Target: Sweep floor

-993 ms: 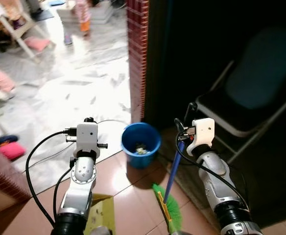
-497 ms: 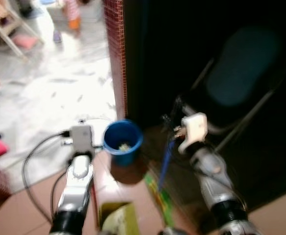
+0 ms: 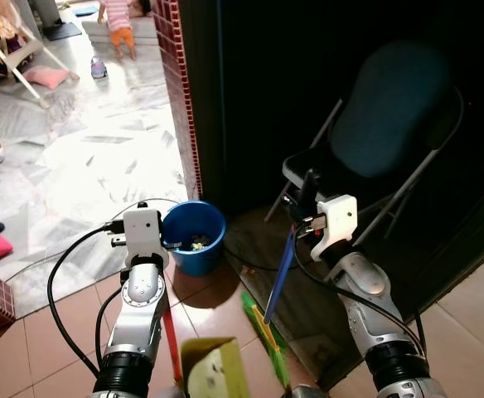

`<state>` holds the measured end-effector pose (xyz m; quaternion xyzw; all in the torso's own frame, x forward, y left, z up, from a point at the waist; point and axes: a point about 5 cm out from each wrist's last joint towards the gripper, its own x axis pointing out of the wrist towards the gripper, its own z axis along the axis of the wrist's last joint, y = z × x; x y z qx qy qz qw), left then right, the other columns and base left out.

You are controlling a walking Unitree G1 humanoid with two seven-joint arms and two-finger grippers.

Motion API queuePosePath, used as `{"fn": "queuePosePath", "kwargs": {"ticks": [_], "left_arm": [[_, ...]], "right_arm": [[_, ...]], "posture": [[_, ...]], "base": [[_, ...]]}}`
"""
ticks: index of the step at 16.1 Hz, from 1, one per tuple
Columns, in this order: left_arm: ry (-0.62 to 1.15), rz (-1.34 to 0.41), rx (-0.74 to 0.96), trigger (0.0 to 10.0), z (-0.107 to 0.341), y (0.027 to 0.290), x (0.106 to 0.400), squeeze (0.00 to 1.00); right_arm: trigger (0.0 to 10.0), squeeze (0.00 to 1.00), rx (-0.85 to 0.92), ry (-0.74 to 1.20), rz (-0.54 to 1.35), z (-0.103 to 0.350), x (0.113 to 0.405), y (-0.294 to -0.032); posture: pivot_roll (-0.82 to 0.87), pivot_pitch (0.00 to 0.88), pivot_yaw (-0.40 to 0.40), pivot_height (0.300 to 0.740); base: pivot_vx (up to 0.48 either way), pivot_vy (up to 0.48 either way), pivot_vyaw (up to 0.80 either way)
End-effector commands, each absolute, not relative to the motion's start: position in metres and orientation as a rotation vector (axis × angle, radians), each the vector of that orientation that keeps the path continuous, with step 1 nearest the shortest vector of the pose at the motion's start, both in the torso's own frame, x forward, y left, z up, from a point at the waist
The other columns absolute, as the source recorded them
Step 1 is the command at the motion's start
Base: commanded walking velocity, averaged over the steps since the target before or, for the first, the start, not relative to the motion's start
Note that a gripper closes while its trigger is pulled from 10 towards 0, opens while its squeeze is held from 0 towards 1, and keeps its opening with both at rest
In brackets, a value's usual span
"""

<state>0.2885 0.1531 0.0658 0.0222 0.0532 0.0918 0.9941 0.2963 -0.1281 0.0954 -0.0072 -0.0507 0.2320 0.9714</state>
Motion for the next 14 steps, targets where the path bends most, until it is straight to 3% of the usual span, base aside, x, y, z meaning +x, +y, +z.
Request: {"fn": "queuePosePath", "kwargs": {"ticks": [1,7,12,14], "left_arm": [[0.067,0.203,0.065,10.0,0.075,0.161,0.293,0.0],[0.075,0.204,0.056,10.0,0.073,0.159,0.292,0.0],[0.077,0.207,0.052,10.0,0.072,0.158,0.292,0.0],[0.087,0.214,0.045,10.0,0.071,0.158,0.291,0.0]], "right_arm": [[10.0,0.0,-0.053,-0.183,0.485,0.113,0.3,-0.126],[10.0,0.0,-0.185,-0.368,0.408,0.154,0.315,-0.134],[10.0,0.0,-0.186,-0.378,0.431,0.157,0.316,-0.133],[10.0,0.0,-0.188,-0.376,0.43,0.155,0.316,-0.134]], "posture": [[-0.05,0.0,0.019,0.74],[-0.05,0.0,0.012,0.74],[-0.05,0.0,0.009,0.74],[-0.06,0.0,0.01,0.74]], "base": [[0.319,0.0,0.0],[0.393,0.0,0.0],[0.406,0.0,0.0],[0.334,0.345,0.0]]}}
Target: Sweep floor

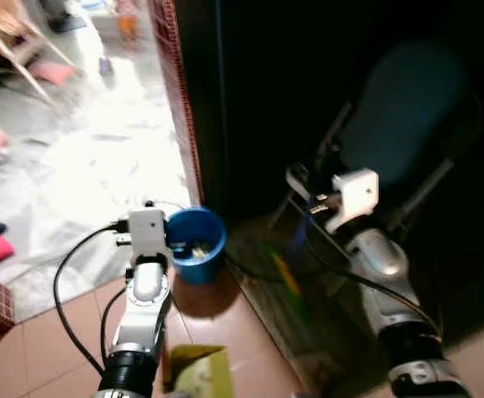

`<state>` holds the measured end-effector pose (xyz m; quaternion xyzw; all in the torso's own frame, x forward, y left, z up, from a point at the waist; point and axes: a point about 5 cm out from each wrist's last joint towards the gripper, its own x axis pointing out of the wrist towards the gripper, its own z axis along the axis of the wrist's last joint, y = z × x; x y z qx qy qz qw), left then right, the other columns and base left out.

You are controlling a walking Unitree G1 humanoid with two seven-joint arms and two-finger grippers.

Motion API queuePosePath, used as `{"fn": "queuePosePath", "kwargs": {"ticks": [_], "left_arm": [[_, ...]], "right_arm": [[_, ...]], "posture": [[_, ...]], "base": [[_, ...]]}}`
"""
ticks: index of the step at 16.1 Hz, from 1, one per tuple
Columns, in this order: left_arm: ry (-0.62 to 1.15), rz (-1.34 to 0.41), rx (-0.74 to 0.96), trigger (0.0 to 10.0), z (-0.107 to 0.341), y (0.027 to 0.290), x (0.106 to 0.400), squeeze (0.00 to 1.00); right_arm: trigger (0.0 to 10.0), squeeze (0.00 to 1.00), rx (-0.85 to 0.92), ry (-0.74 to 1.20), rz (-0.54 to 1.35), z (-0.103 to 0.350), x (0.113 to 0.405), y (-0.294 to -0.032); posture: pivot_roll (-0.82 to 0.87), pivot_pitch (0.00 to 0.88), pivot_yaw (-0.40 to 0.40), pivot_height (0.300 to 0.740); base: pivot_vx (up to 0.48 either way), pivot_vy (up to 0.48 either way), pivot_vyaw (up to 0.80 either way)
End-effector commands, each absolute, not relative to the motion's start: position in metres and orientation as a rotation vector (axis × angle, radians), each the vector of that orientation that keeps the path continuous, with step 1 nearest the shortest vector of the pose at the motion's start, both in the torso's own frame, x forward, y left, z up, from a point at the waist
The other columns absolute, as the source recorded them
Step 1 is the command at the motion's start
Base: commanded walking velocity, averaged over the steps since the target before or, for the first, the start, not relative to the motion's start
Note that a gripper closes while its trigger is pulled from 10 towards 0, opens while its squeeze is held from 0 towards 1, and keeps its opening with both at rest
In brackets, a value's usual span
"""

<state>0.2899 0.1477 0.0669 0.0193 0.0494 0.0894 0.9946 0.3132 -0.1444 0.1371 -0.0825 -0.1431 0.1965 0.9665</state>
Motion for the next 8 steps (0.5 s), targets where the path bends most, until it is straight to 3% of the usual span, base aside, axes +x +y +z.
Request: {"fn": "queuePosePath", "kwargs": {"ticks": [1,3,8], "left_arm": [[0.096,0.214,0.038,10.0,0.0697,0.1578,0.2911,0.0],[0.086,0.217,0.042,10.0,0.0701,0.1569,0.2906,0.0],[0.084,0.216,0.07,10.0,0.07,0.1562,0.2877,0.0]], "right_arm": [[10.0,0.0,-0.186,-0.369,0.429,0.1539,0.3157,-0.1346],[10.0,0.0,-0.189,-0.362,0.423,0.1519,0.3157,-0.1366],[10.0,0.0,-0.182,-0.347,0.422,0.1492,0.3171,-0.1387]], "posture": [[-0.06,0.0,0.009,0.74],[-0.06,0.0,0.009,0.74],[-0.05,0.0,0.008,0.74]], "base": [[0.315,0.36,0.0],[0.0,0.444,0.0],[0.0,0.0,0.0]]}}
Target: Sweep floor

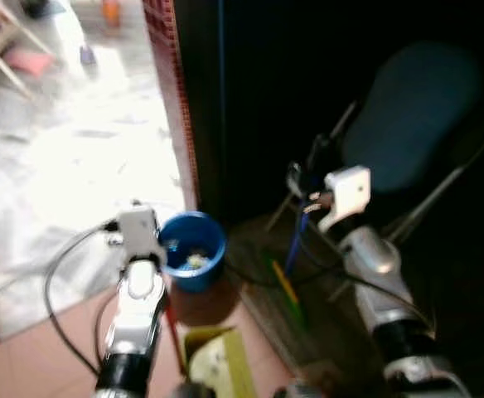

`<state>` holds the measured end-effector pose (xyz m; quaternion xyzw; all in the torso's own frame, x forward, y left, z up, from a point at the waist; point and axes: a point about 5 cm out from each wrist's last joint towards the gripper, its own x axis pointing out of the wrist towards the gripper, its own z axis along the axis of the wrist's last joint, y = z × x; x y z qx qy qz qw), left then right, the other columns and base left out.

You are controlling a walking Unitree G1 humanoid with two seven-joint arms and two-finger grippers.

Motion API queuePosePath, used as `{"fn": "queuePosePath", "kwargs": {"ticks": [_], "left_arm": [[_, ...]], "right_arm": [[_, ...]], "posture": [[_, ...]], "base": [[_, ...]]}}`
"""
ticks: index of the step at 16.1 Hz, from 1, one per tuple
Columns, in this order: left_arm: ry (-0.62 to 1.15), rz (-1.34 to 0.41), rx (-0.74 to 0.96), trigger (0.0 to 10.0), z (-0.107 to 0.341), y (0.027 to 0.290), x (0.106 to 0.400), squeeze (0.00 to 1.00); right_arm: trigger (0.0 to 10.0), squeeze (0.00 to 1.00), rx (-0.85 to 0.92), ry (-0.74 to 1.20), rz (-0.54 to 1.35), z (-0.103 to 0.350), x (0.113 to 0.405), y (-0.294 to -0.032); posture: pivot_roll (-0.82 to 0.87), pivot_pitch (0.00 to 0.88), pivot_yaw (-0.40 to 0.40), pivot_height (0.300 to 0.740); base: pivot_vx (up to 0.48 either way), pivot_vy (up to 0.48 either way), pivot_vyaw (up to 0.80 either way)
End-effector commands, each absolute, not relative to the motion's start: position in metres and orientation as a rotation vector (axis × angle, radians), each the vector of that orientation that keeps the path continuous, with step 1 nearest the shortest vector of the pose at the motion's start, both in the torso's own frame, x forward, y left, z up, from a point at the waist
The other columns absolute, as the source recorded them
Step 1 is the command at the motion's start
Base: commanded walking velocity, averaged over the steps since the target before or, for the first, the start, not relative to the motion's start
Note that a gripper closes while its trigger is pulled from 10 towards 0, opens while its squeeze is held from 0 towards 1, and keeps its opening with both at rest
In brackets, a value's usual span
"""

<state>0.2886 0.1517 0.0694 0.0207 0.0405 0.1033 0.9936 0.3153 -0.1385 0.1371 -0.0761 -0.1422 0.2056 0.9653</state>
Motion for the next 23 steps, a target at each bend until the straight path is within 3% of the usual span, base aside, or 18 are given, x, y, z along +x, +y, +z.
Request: {"fn": "queuePosePath", "kwargs": {"ticks": [1,12,15,17,19,23], "left_arm": [[0.079,0.22,0.078,10.0,0.071,0.157,0.286,0.0],[0.094,0.284,0.135,10.0,0.077,0.175,0.279,0.0],[0.11,0.28,0.142,10.0,0.075,0.174,0.279,0.0],[0.109,0.29,0.143,10.0,0.077,0.175,0.281,0.0],[0.091,0.315,0.141,10.0,0.082,0.18,0.284,0.0],[0.026,0.414,0.2,10.0,0.101,0.199,0.284,0.0]], "right_arm": [[10.0,0.0,-0.172,-0.343,0.424,0.149,0.318,-0.138],[10.0,0.0,0.224,-0.159,0.627,0.126,0.312,-0.121],[10.0,0.0,0.165,-0.118,0.736,0.123,0.303,-0.119],[10.0,0.0,-0.036,-0.168,0.772,0.132,0.303,-0.123],[10.0,0.0,-0.094,-0.256,0.672,0.151,0.312,-0.134],[10.0,0.0,-0.102,-0.433,0.475,0.195,0.316,-0.154]], "posture": [[-0.04,0.0,0.009,0.74],[0.0,0.0,0.033,0.74],[-0.02,0.0,0.036,0.74],[-0.02,0.0,0.034,0.74],[-0.03,0.007,0.023,0.74],[-0.01,0.103,0.025,0.74]], "base": [[0.0,0.0,0.0],[0.0,0.0,0.0],[0.0,0.0,0.0],[0.0,0.0,0.0],[0.0,0.0,0.0],[0.0,0.0,0.0]]}}
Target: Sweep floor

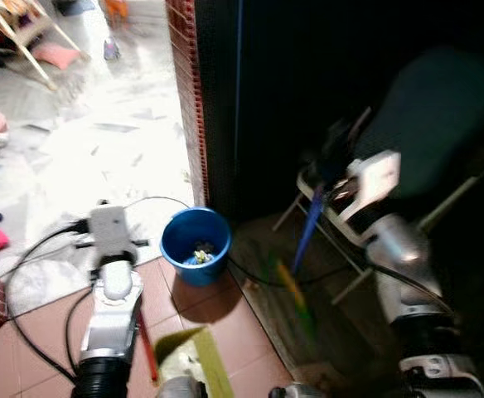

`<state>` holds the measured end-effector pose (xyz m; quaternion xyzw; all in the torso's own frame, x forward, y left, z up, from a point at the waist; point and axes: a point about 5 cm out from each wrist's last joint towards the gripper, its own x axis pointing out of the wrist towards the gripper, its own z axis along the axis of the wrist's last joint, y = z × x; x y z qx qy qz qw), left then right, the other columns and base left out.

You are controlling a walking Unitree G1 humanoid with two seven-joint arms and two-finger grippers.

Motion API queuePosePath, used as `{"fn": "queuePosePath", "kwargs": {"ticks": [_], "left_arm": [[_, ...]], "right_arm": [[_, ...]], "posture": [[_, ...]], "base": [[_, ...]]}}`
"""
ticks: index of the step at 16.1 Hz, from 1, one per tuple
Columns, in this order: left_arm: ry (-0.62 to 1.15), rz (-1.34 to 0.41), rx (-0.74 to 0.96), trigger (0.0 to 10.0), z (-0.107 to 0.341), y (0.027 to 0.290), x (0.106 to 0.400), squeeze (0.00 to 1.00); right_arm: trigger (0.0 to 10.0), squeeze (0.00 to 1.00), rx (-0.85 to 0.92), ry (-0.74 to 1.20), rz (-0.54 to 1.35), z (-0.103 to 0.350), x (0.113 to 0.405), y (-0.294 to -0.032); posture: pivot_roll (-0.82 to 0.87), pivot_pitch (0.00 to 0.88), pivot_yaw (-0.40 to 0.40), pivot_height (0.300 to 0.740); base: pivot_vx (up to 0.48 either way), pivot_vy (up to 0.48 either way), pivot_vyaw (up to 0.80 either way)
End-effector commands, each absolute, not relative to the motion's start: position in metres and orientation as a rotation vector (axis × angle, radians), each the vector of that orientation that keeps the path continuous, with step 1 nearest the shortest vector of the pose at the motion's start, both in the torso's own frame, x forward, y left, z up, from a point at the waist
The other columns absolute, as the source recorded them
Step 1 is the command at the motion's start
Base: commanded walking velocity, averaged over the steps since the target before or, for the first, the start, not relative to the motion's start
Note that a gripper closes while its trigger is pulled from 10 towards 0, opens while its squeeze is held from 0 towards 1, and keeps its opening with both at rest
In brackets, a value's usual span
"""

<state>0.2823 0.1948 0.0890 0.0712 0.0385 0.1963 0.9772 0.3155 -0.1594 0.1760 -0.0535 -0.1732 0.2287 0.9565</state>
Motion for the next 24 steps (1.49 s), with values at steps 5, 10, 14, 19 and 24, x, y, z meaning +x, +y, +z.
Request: {"fn": "queuePosePath", "kwargs": {"ticks": [5,10,14,19,24], "left_arm": [[-0.001,0.419,0.214,10.0,0.117,0.211,0.283,0.0],[0.01,0.427,0.239,10.0,0.125,0.214,0.273,0.0],[0.026,0.426,0.249,10.0,0.127,0.217,0.269,0.0],[0.035,0.418,0.201,10.0,0.122,0.206,0.293,0.0],[0.005,0.416,0.154,10.0,0.122,0.193,0.317,0.0]], "right_arm": [[10.0,0.0,-0.08,-0.367,0.537,0.18,0.317,-0.145],[10.0,0.0,-0.069,-0.353,0.643,0.177,0.339,-0.108],[10.0,0.0,0.179,-0.275,0.758,0.173,0.333,-0.086],[10.0,0.0,0.282,-0.228,0.893,0.192,0.314,-0.101],[10.0,0.0,0.115,-0.326,0.778,0.233,0.326,-0.138]], "posture": [[0.03,0.24,0.032,0.74],[0.11,0.33,0.04,0.74],[0.11,0.341,0.049,0.74],[0.0,0.301,0.017,0.74],[-0.08,0.214,-0.011,0.74]], "base": [[0.0,0.0,0.0],[0.0,0.0,0.0],[0.0,0.0,0.0],[0.0,0.0,0.0],[0.0,0.0,0.0]]}}
